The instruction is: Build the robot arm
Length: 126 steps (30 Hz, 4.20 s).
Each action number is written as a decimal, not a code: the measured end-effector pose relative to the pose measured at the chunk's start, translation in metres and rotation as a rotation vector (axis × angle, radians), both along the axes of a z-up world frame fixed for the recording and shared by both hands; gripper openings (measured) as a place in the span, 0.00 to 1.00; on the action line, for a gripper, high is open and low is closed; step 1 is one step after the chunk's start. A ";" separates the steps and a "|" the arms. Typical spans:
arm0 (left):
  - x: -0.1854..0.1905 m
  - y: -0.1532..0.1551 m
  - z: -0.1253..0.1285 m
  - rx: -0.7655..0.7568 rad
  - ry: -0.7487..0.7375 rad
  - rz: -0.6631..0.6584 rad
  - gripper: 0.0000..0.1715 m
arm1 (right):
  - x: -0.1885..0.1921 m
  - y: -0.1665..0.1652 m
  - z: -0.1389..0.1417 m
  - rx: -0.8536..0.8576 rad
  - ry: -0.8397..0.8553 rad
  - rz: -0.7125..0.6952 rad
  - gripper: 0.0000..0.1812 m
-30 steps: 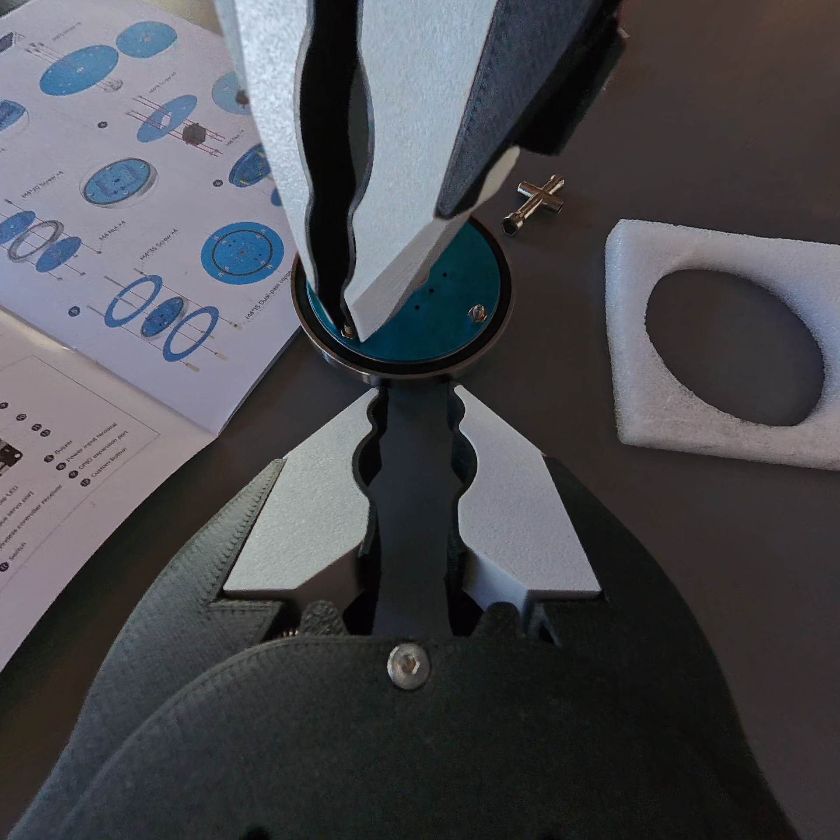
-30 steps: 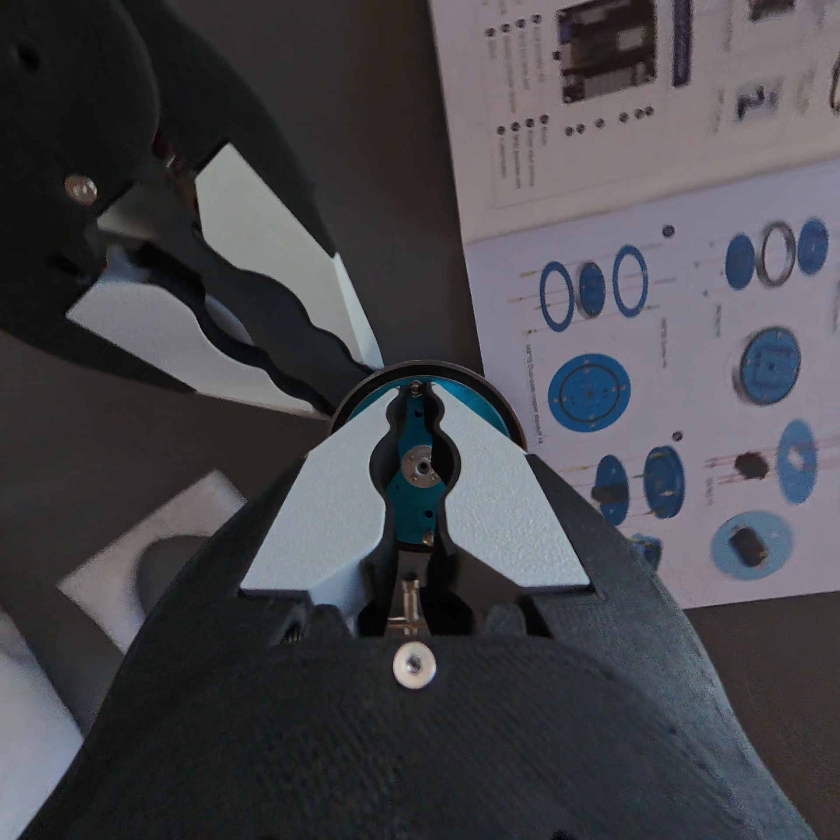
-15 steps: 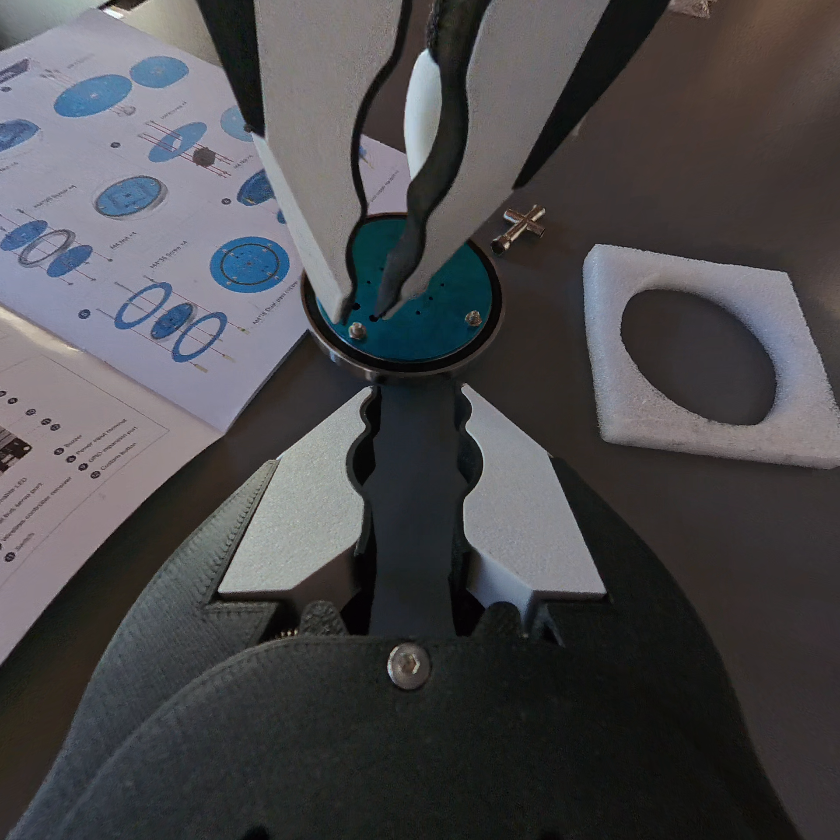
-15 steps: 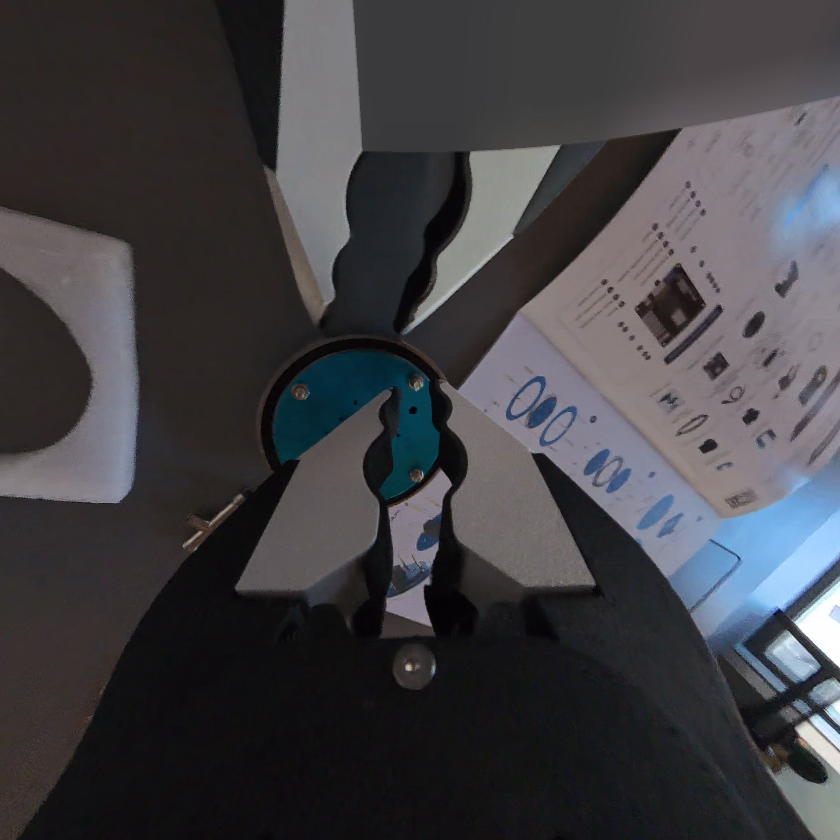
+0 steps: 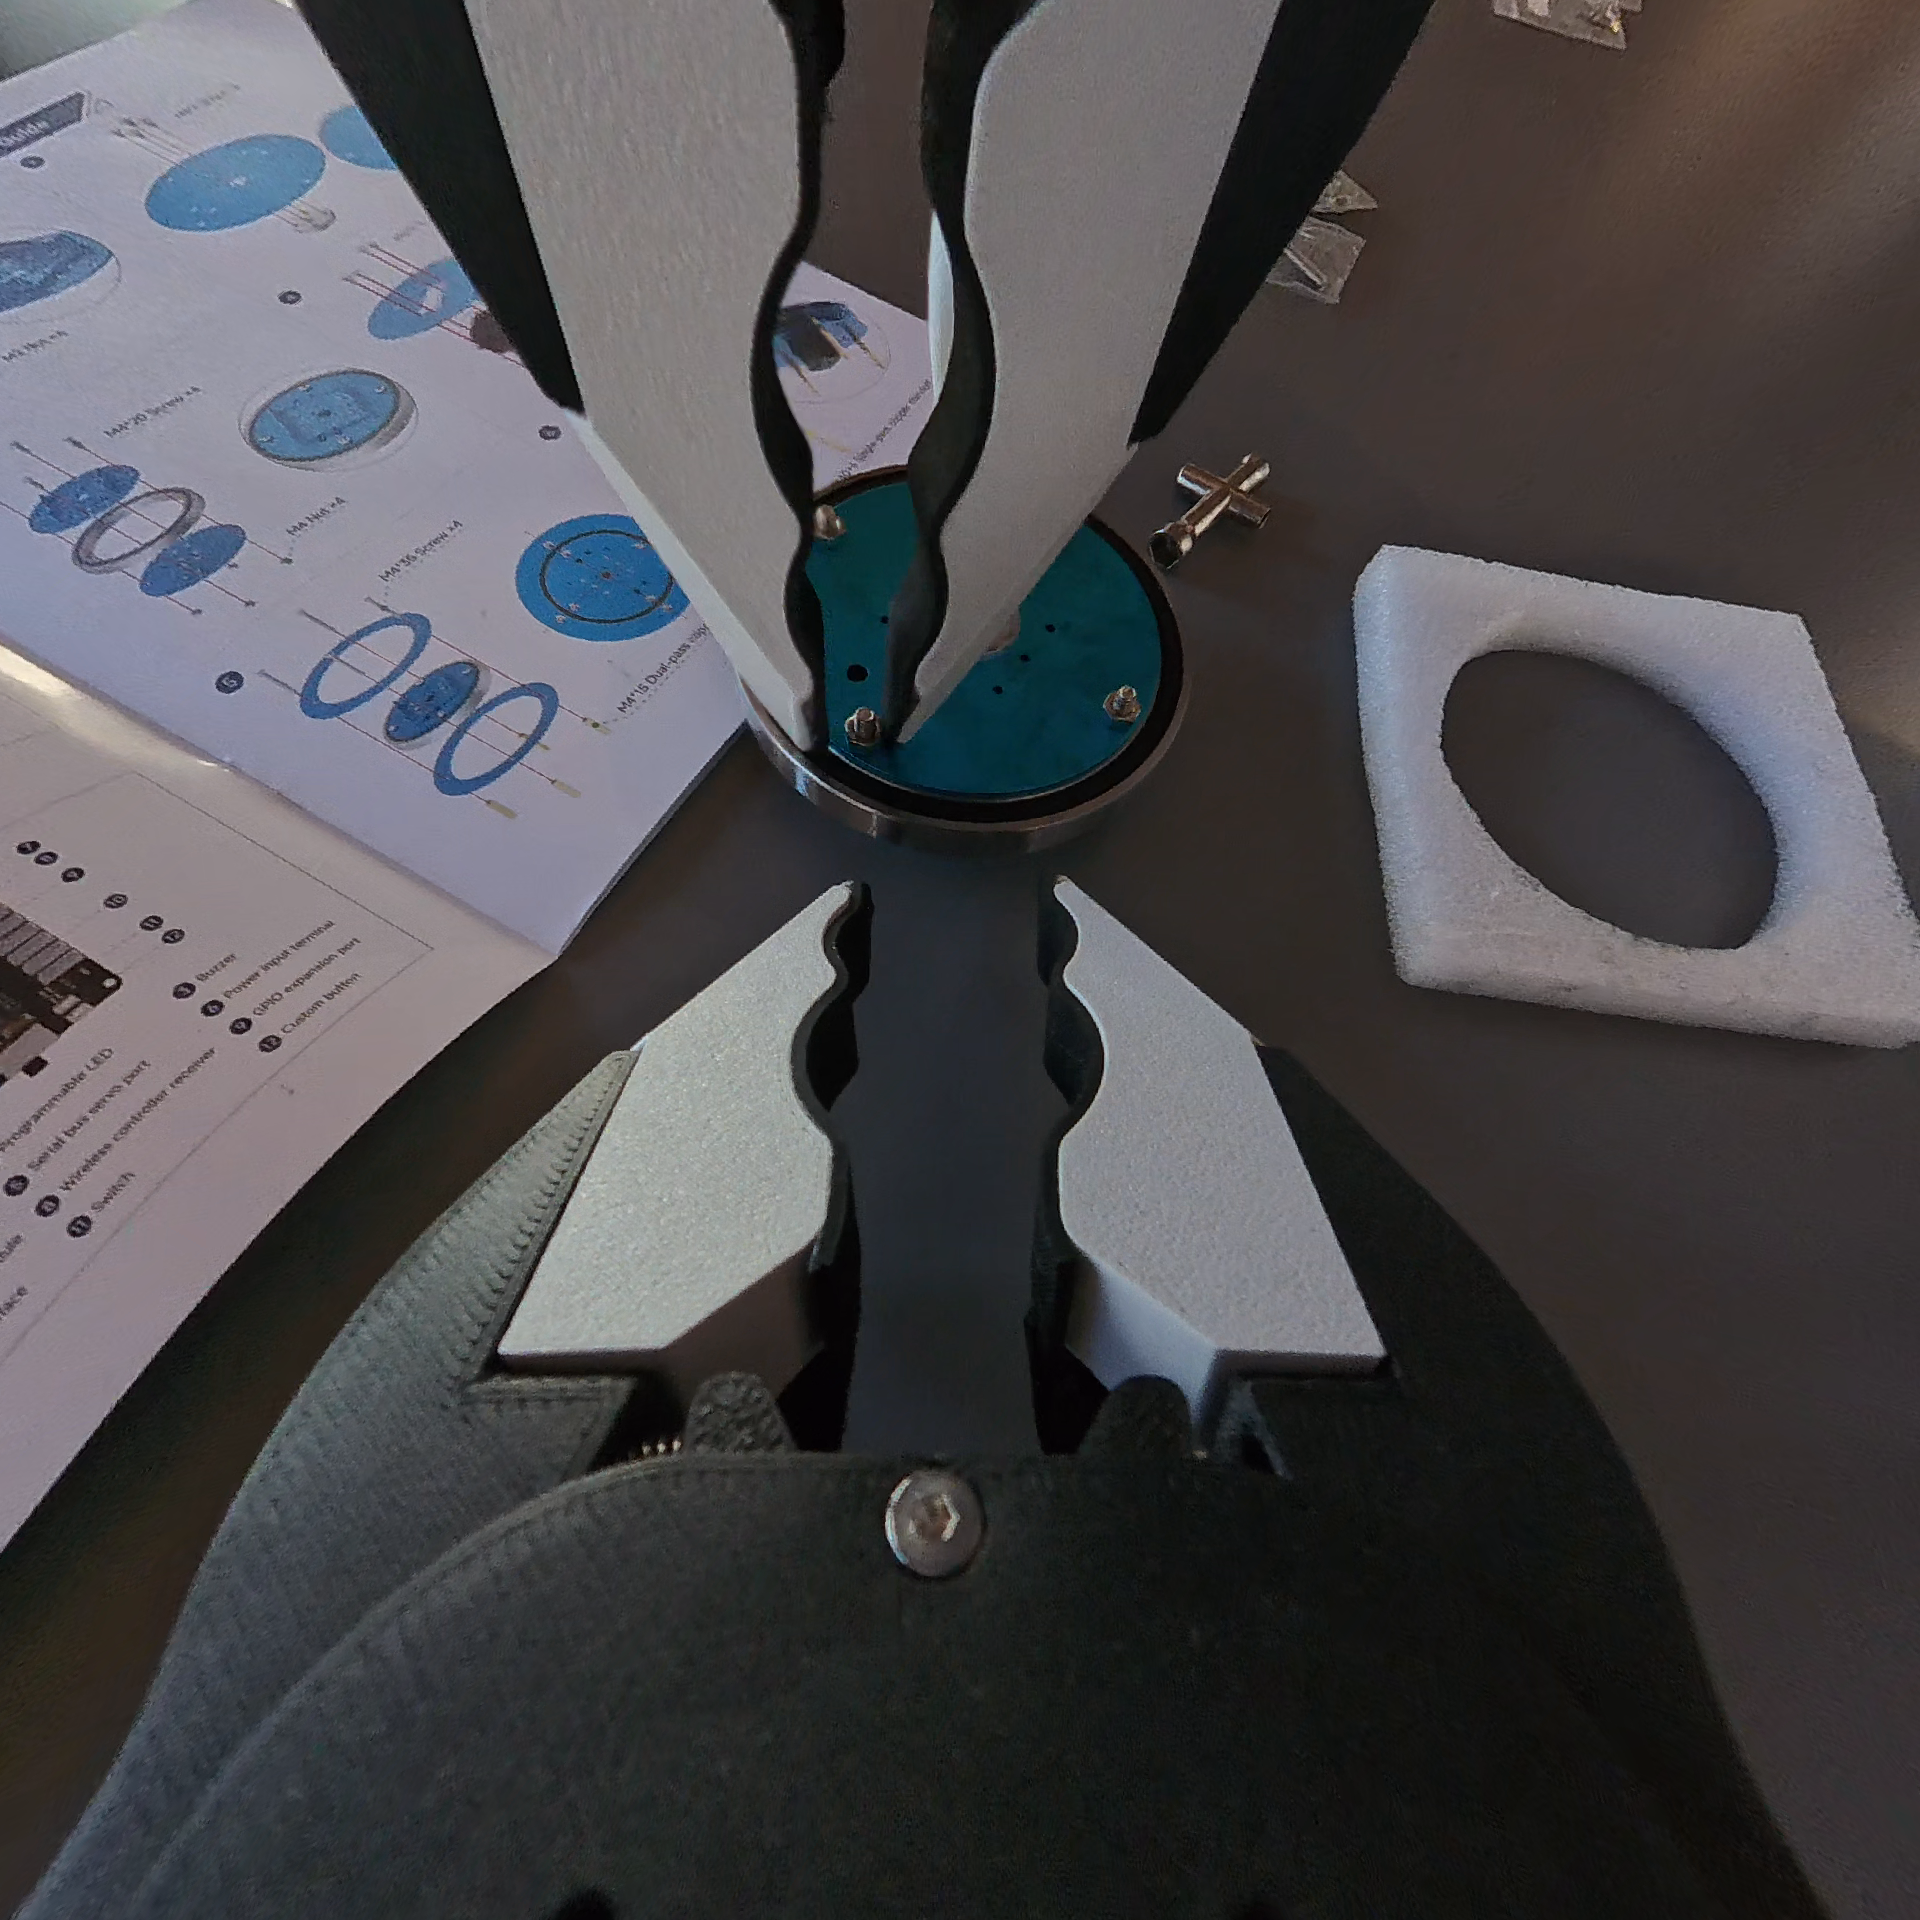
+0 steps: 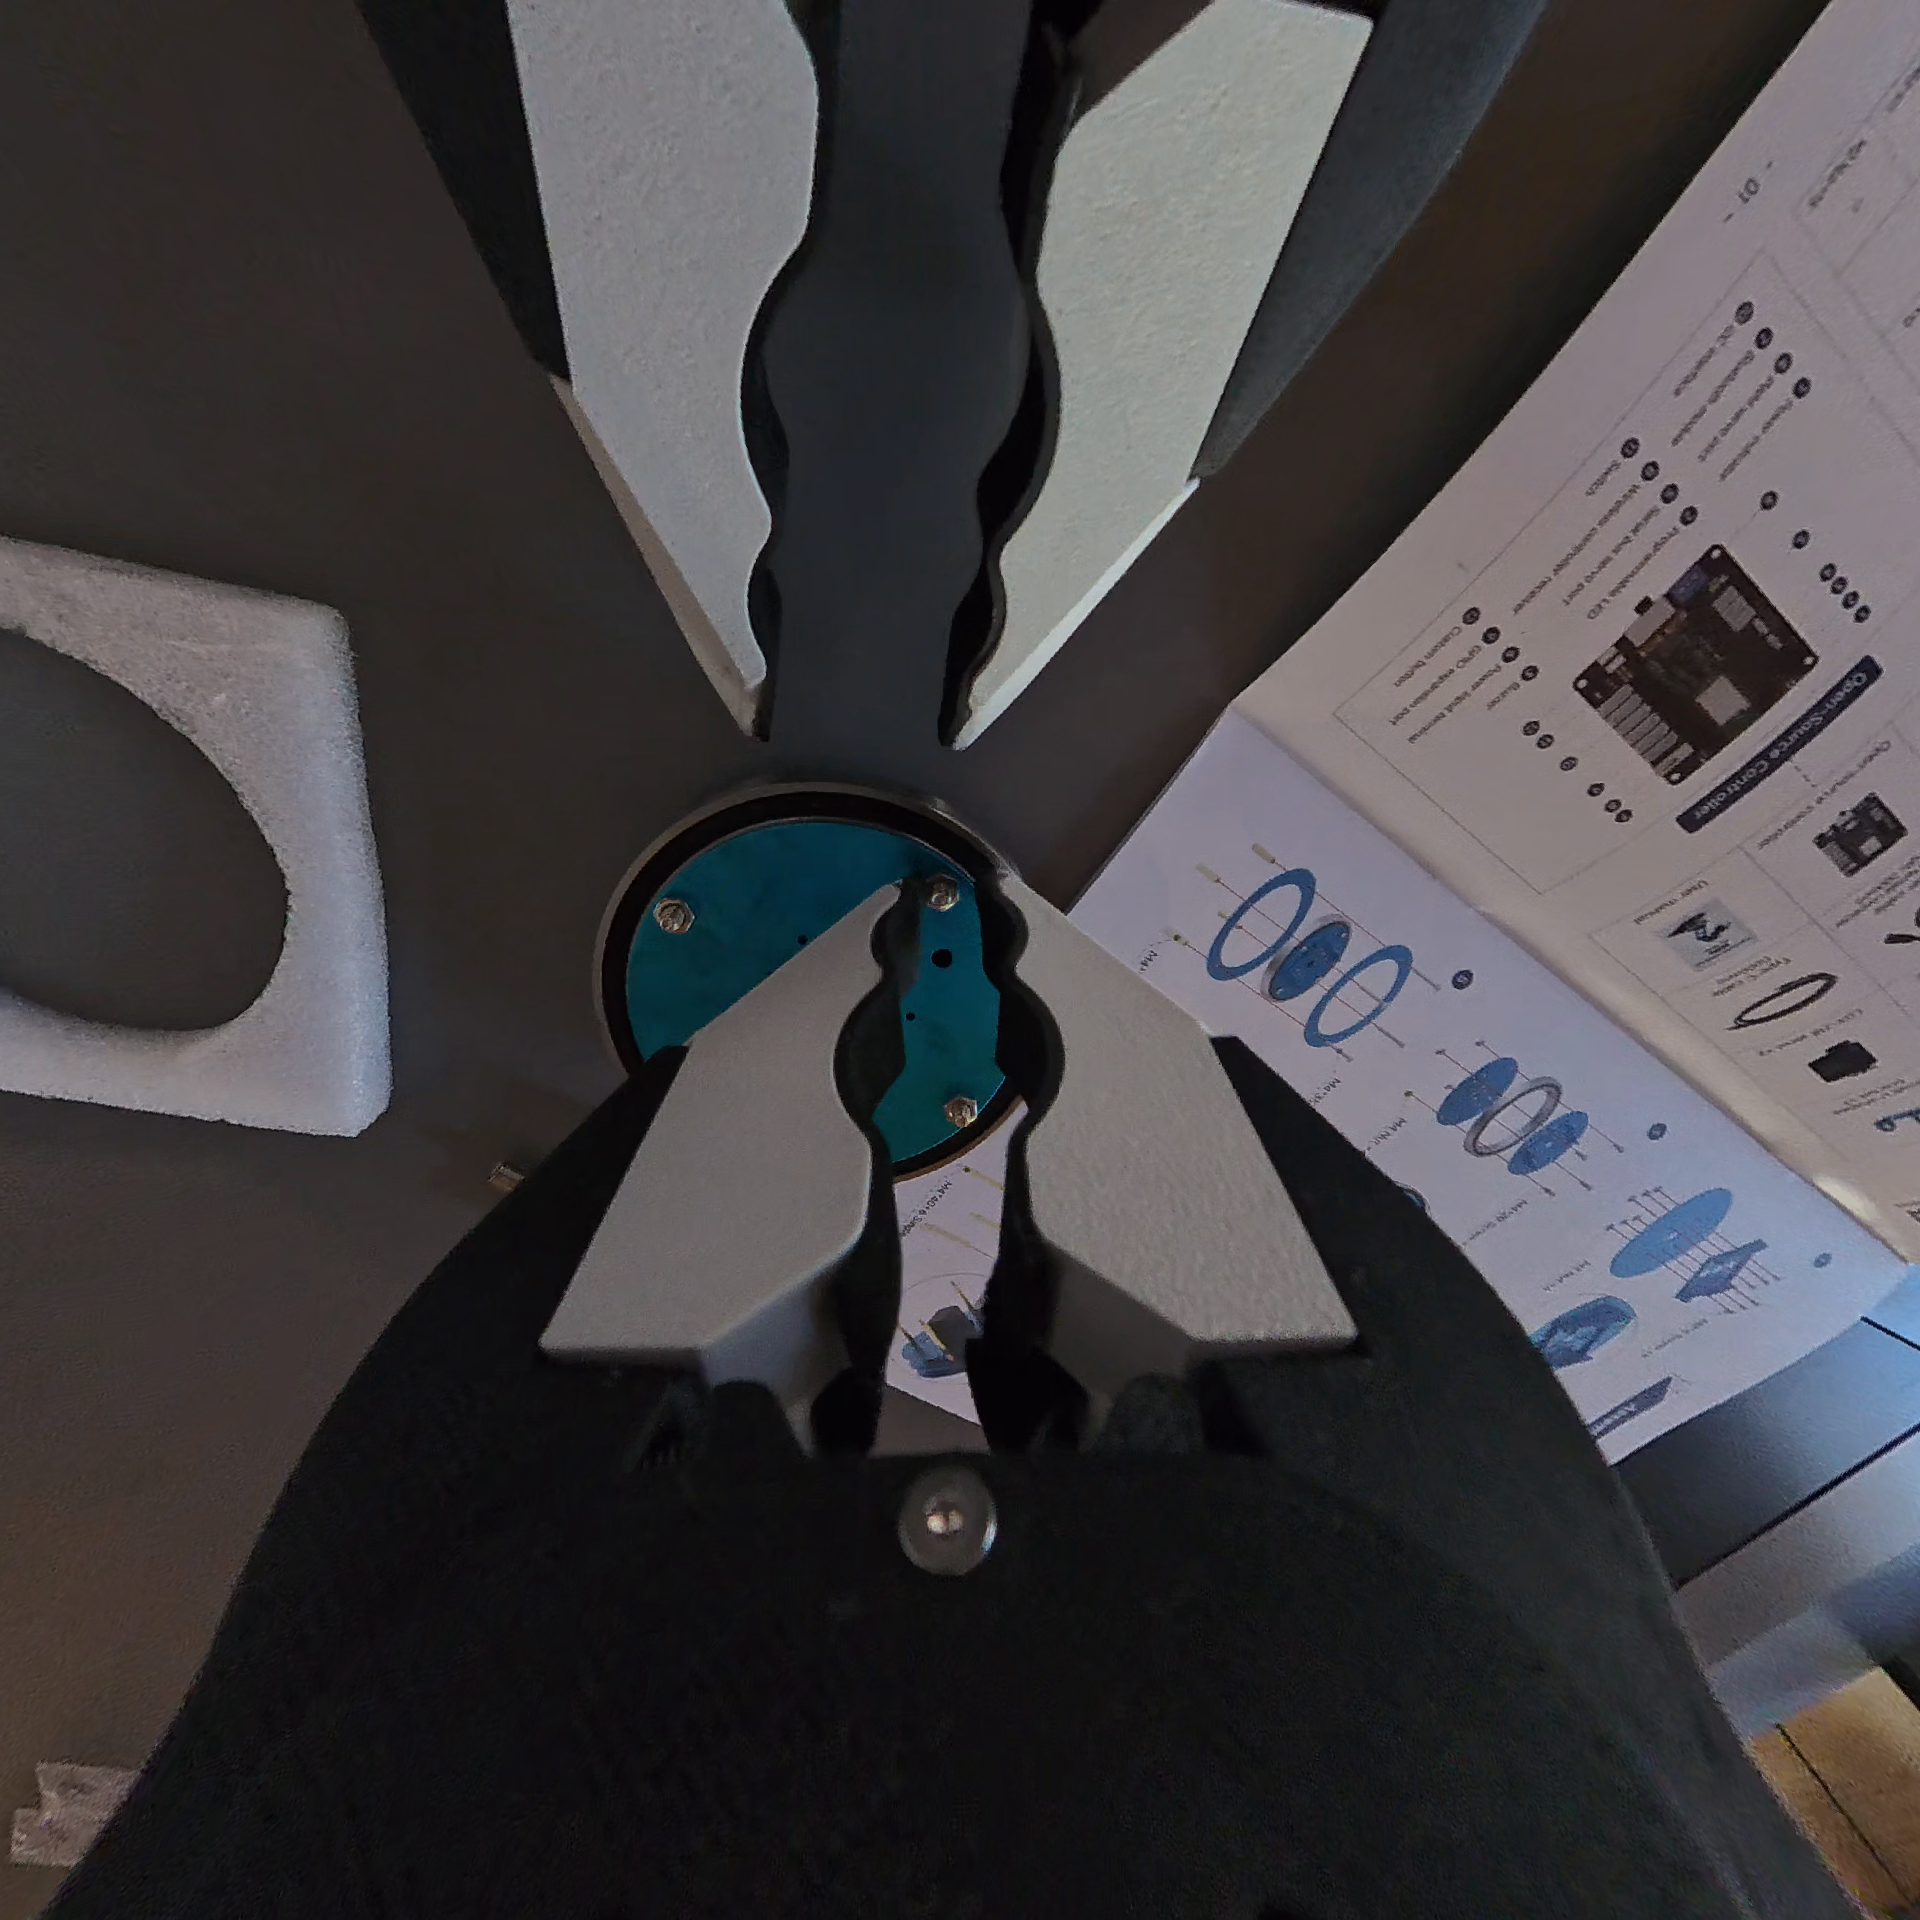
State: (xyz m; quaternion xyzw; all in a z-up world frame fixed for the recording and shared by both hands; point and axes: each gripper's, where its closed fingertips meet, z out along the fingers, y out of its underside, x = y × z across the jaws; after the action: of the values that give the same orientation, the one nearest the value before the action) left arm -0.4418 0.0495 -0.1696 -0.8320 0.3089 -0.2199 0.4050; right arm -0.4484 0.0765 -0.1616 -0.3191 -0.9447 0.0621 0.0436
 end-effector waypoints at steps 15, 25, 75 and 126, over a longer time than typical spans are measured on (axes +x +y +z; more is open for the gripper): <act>0.012 0.001 -0.004 0.024 0.062 -0.011 0.15 | 0.002 0.000 0.000 -0.055 0.026 -0.307 0.03; 0.011 0.002 -0.005 0.042 0.088 -0.003 0.14 | 0.005 0.002 0.001 -0.132 0.121 -0.615 0.02; 0.010 0.003 0.000 0.036 0.036 0.003 0.18 | 0.026 0.047 0.006 -0.139 0.169 -0.699 0.16; 0.006 0.028 -0.001 1.037 1.238 -0.487 0.16 | 0.073 -0.004 -0.003 0.277 0.884 0.023 0.20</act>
State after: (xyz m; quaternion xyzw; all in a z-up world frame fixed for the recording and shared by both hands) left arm -0.4358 0.0772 -0.1705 -0.4214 0.7079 0.3641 0.4345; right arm -0.3752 0.0720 -0.1644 -0.2425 -0.8384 0.0660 0.4837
